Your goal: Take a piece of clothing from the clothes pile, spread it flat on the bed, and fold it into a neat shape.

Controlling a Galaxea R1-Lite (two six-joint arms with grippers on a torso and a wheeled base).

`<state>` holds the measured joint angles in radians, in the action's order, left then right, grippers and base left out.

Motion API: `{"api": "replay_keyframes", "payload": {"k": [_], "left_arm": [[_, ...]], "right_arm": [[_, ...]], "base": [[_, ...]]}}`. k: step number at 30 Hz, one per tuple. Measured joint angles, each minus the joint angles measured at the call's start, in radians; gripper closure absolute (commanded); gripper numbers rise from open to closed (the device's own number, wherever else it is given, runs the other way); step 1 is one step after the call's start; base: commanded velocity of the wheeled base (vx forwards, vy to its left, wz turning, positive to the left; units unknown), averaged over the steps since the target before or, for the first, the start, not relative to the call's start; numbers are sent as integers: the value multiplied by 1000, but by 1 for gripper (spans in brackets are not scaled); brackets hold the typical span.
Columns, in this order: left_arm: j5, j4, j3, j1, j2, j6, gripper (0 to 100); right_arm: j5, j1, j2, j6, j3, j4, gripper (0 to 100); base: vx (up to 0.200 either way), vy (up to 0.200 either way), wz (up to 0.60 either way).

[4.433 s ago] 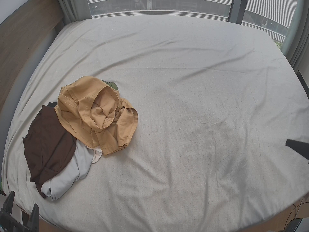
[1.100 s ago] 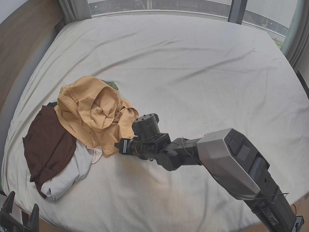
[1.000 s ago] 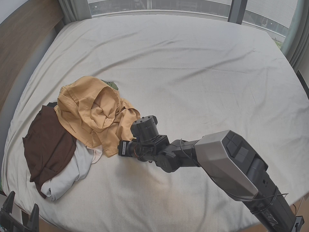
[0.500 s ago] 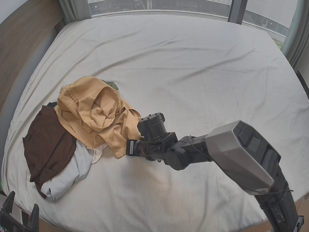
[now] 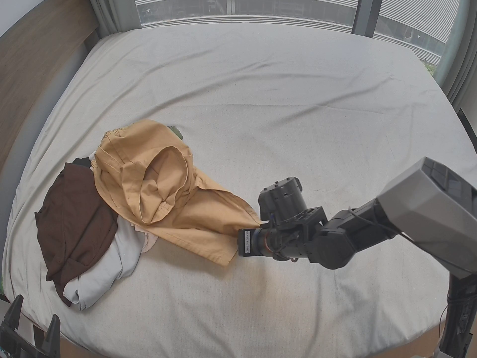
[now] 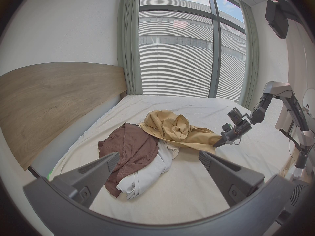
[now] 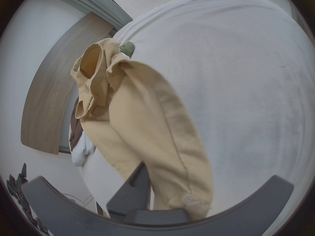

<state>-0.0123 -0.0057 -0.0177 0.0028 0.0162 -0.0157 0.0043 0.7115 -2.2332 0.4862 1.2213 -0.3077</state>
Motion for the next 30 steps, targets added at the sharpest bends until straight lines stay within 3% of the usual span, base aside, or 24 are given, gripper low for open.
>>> {"api": "replay_keyframes", "payload": {"k": [11,18,30], "left_arm": [[0,0,0,0,0,1,0],[0,0,0,0,0,1,0],[0,0,0,0,0,1,0]], "right_arm": [[-9,-27,176,-11,-264,-39,100],[-8,-18,217,-8,-335,-142,100],[-7,-24,238,7,-461,-153,100]], "base": [[0,0,0],[0,0,0],[0,0,0]]}}
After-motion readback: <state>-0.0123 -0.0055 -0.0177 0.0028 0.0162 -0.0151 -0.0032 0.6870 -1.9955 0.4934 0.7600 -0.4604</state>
